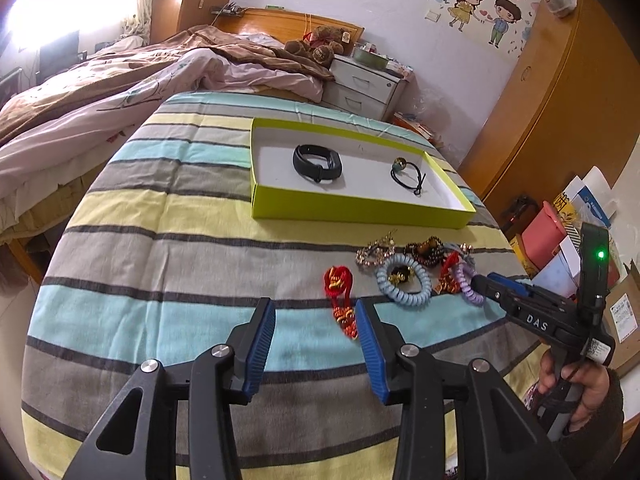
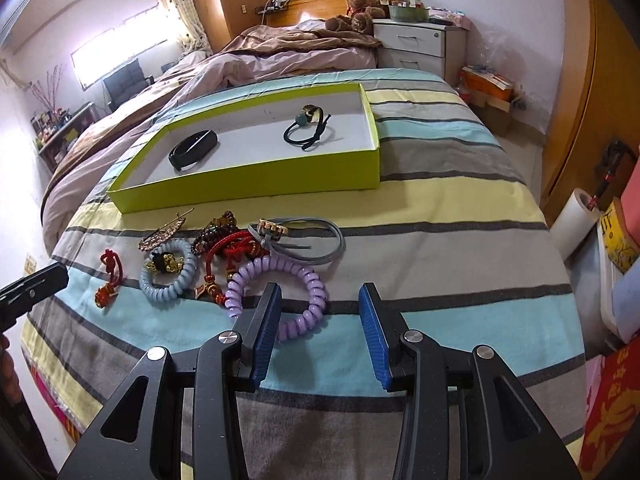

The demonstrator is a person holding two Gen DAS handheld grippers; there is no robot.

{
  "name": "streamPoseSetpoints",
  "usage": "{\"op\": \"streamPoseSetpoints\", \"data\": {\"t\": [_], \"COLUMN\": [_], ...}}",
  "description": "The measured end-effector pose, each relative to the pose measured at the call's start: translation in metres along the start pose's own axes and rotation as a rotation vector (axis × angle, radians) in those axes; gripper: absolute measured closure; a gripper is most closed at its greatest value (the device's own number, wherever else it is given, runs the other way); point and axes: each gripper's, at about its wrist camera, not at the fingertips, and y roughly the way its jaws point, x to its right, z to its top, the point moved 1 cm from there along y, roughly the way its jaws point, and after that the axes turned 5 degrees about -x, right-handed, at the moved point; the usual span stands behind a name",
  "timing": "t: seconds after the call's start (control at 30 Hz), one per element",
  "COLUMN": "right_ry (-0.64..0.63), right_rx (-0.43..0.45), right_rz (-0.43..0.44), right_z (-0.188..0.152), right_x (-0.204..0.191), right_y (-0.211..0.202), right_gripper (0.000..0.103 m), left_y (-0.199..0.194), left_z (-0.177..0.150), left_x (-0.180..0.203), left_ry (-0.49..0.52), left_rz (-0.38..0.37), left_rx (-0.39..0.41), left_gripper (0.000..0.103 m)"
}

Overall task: Organize jewelry
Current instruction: 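Move both open grippers back to the jewelry row, then grasp the purple coil hair tie with the right gripper while the left gripper grasps the red tassel charm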

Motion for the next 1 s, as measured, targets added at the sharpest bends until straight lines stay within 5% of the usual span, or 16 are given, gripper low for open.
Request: {"op": "streamPoseSetpoints", "data": {"t": [0.2,0.27,0.43,1.0], "right_ry": [-0.067,-0.087,-0.077,0.016], "right_rx": [-0.009,-0.008,0.0,0.105], "right_rz": [-0.052,-0.074,-0.09,0.028], "right_z": [0.001,-0.001,-0.001,-0.006], "right_x": [-0.012,-0.015,-0.012,0.0], "right_y": [0.005,0.005,0.005,-0.032], "right_gripper": [0.063,0.08,0.091,0.093], "left_y": [0.003,0.004,0.007,0.032], "left_z": [-0.003,-0.003,-0.003,0.002], "left_x": [-0.002,-0.002,0.0,0.024], "left_ry": [-0.008,-0.009,-0.01,0.035], "left_rz": [0.001,0.004,0.008,0.018], "left_rx": [-0.01,-0.013,-0.023,-0.062], "left_gripper": [0.062,0.062,0.062,0.061]}}
